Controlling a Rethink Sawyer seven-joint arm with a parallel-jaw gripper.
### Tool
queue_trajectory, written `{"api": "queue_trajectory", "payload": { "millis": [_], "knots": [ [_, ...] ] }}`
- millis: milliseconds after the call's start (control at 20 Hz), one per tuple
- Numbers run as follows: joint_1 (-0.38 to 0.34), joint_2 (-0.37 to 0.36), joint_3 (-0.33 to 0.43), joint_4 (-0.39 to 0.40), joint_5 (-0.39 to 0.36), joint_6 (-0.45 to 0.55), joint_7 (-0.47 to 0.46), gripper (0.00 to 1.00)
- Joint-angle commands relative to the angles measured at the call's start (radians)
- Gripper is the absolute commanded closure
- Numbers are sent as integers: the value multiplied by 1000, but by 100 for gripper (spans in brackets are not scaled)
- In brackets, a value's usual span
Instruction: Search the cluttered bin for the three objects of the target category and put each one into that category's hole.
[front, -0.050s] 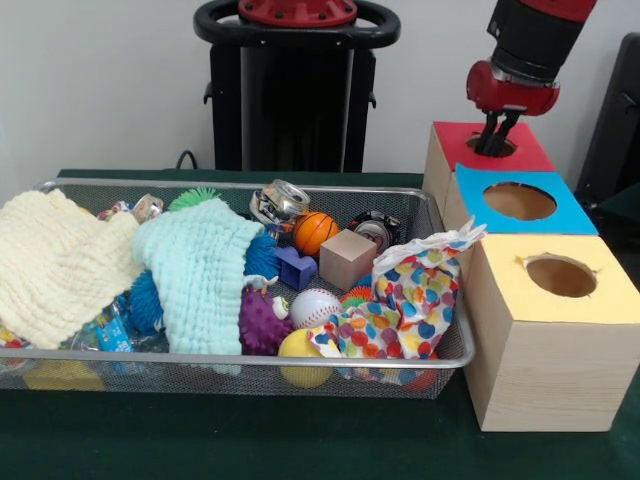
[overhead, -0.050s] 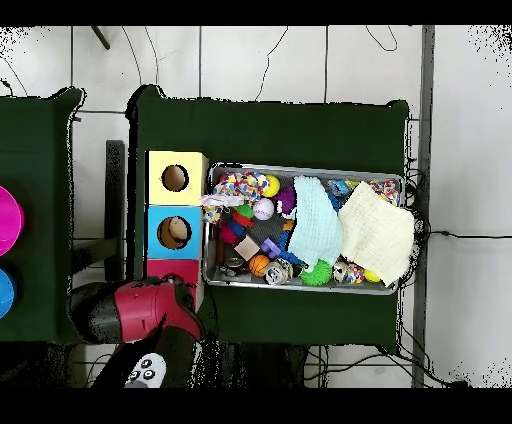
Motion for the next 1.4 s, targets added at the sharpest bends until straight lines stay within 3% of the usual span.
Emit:
{"api": "queue_trajectory", "payload": {
  "millis": [50,450,850,1400],
  "knots": [
    [-26,14,-5,-100,-52,67,110,100],
    [-14,7,-24,-112,-59,37,128,100],
    [-43,-141,7,-64,-59,26,93,100],
    [-11,-147,-34,-105,-79,52,126,100]
  ]
}}
